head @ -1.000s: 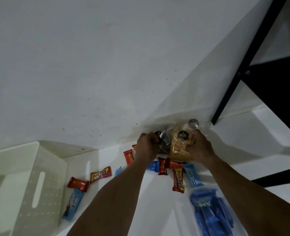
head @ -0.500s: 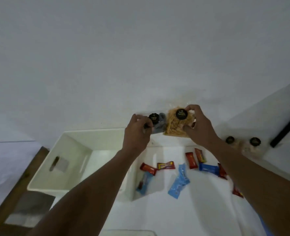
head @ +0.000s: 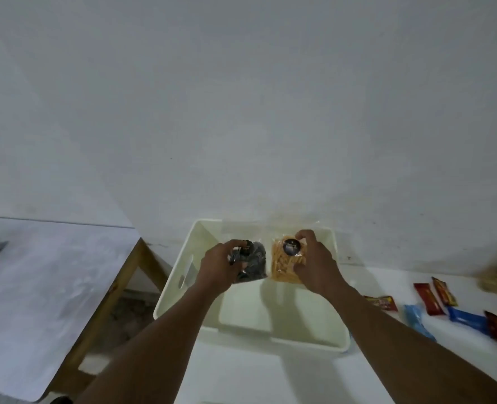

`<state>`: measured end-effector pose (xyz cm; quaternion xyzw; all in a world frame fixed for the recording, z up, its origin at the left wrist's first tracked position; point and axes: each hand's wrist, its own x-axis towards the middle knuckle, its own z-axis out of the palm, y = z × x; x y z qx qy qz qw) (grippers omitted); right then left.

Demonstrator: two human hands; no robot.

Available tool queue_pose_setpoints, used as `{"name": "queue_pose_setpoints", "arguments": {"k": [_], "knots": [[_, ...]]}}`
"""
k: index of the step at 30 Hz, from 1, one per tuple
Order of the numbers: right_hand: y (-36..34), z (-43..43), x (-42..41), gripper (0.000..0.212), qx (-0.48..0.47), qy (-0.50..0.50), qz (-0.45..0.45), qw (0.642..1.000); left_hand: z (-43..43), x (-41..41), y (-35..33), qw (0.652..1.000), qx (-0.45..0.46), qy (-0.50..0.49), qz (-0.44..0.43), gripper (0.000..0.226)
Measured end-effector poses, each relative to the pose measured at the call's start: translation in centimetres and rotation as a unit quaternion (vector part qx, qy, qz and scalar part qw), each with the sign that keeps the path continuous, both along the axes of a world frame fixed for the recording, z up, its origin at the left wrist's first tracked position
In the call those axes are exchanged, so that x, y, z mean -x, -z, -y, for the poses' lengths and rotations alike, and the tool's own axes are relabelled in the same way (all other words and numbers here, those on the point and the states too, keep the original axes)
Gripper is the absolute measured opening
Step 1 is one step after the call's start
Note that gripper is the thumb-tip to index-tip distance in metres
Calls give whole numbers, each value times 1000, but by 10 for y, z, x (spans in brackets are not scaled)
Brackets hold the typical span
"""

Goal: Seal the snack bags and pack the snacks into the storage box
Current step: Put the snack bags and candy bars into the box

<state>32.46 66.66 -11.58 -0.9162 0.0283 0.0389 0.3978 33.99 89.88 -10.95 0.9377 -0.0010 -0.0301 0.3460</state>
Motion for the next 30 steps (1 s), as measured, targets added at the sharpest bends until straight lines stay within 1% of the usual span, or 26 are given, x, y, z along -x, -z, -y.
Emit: {"name": "queue_pose_setpoints", "arguments": {"k": [3,6,9,10,13,15,17,20,22,23,25,28,30], "knots": [[28,-2,-15,56,54,30,-43,997,7,-21,30,999,-10,28,-21,50],[46,4,-26,57,89,46,-88,991,23,-38,56,996,-16,60,-61,49],[59,11,-35,59,83,53,-134,986,39,-50,81,987,-50,127,-90,40],[59,12,-37,59,75,61,-145,985,42,-53,87,982,-65,149,-98,40],[49,15,-39,60,56,77,-165,982,41,-67,109,962,-126,203,-135,59],[29,17,-34,55,30,82,-162,983,43,-57,75,944,-173,220,-176,61],[3,22,-22,45,22,77,-141,987,50,-40,28,935,-190,222,-201,56],[-33,45,1,33,25,78,-70,994,68,-16,-29,934,-186,189,-239,49],[-51,71,18,24,4,77,-26,997,87,-8,-48,932,-191,201,-233,36],[-56,89,27,20,-12,83,-12,996,101,-3,-52,937,-184,194,-224,30],[-59,132,46,15,-46,109,3,993,139,7,-59,947,-136,198,-213,30],[-49,210,74,15,-64,163,7,985,218,25,-61,941,-24,280,-187,41],[-36,267,90,20,-68,196,-9,978,279,37,-55,930,8,330,-163,40]]}}
